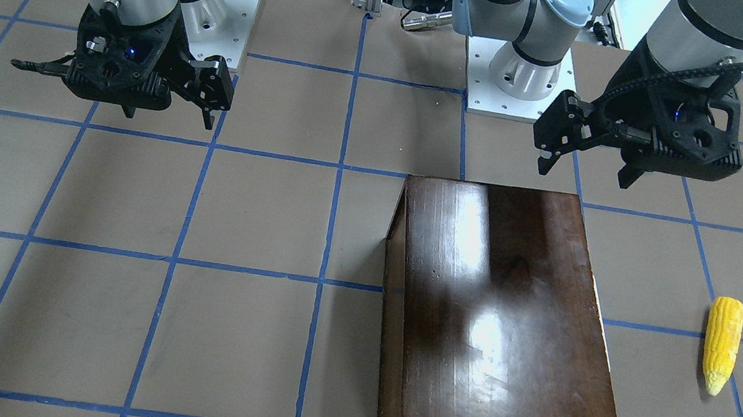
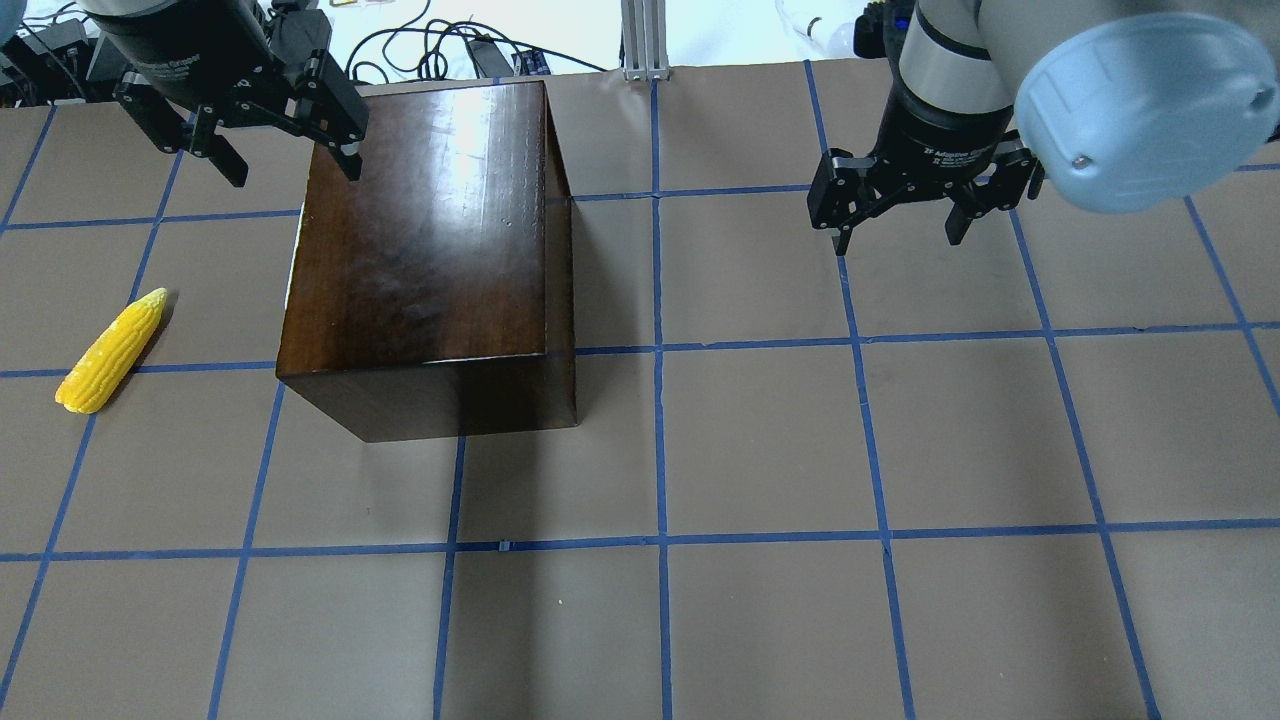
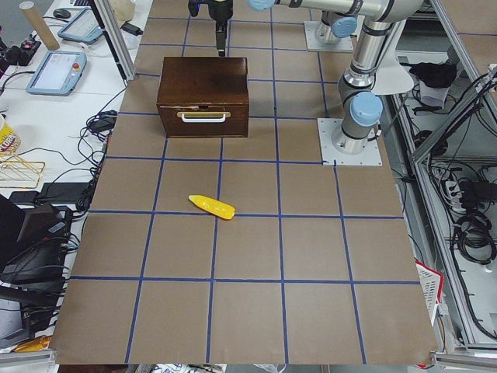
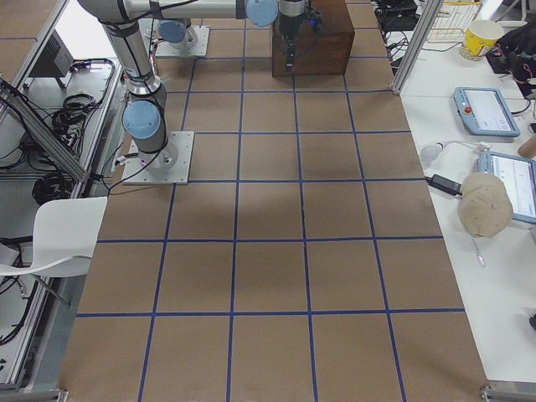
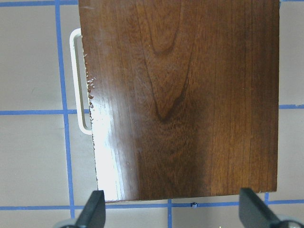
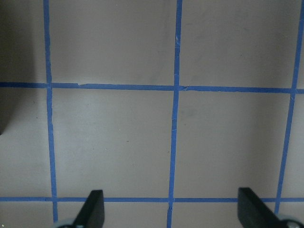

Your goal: Open drawer and put corn inside

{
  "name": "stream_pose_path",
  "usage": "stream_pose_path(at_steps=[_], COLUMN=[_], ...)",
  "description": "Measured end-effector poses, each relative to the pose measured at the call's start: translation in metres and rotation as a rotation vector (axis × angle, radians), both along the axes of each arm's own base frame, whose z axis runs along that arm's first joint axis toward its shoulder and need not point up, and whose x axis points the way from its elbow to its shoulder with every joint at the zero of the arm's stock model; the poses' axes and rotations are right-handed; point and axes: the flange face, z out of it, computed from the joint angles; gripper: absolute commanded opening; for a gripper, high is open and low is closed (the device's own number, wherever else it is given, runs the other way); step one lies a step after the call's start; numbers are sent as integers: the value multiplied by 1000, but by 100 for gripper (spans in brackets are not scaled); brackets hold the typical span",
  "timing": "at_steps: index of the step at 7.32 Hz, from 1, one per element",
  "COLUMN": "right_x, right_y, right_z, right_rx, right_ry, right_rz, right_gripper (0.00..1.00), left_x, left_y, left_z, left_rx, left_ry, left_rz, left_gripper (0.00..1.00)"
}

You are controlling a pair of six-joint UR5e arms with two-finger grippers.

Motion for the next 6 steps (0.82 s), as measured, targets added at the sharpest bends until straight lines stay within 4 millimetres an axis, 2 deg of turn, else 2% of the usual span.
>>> stream_pose_path(at_steps=[6], right_x=[0], right_y=[0], right_z=[0], right_rx=[0], right_ry=[0], right_rz=[0], right_gripper=[100], left_x=[-10], left_y=[4], left_z=[-4], left_rx=[0], left_ry=[0], left_rz=[-37], left_gripper=[100])
